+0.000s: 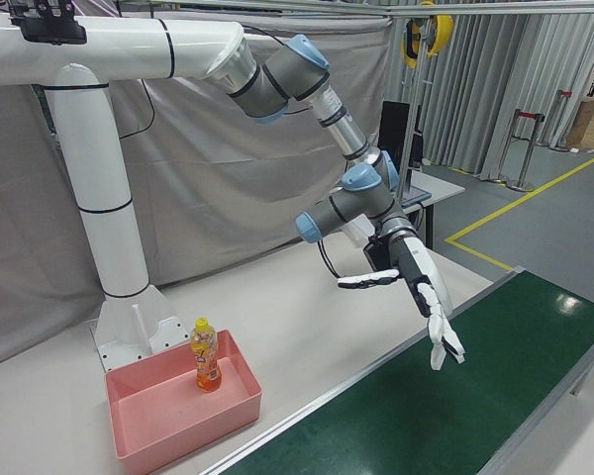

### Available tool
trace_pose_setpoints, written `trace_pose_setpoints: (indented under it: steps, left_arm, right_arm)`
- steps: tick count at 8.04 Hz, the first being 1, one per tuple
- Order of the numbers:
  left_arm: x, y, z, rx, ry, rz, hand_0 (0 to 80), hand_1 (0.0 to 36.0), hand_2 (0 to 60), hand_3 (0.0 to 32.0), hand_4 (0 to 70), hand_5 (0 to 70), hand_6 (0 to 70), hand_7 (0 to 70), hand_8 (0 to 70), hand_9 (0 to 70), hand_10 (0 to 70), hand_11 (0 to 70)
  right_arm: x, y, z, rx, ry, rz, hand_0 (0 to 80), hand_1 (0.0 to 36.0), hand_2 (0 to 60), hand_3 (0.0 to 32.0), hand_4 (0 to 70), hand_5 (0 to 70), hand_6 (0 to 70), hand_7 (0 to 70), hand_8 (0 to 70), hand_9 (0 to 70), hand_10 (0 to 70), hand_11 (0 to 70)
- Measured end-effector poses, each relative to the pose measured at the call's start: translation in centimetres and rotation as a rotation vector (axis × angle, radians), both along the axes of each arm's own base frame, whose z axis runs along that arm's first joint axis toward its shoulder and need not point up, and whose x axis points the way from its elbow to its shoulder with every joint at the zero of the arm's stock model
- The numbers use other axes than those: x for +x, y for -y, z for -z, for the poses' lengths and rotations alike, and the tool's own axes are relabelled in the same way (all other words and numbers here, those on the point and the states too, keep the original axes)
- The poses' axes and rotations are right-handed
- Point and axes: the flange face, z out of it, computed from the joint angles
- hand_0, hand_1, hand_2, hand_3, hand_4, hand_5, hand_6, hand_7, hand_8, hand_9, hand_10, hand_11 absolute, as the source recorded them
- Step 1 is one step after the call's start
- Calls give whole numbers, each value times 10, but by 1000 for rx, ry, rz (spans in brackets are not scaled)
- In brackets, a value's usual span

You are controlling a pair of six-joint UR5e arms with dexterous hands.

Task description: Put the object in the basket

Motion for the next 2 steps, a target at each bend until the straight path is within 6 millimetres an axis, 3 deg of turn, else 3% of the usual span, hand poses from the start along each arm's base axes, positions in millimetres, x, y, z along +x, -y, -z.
trace_pose_setpoints:
  steps: [2]
  left_arm:
    - [2, 22, -28, -22, 19, 18, 482, 112, 0, 0, 0, 57, 25, 20, 0, 13, 101, 163]
  right_arm:
    - [0, 0, 0, 0, 0, 0, 0, 0, 0, 0, 0, 0, 0, 0, 0, 0, 0, 0]
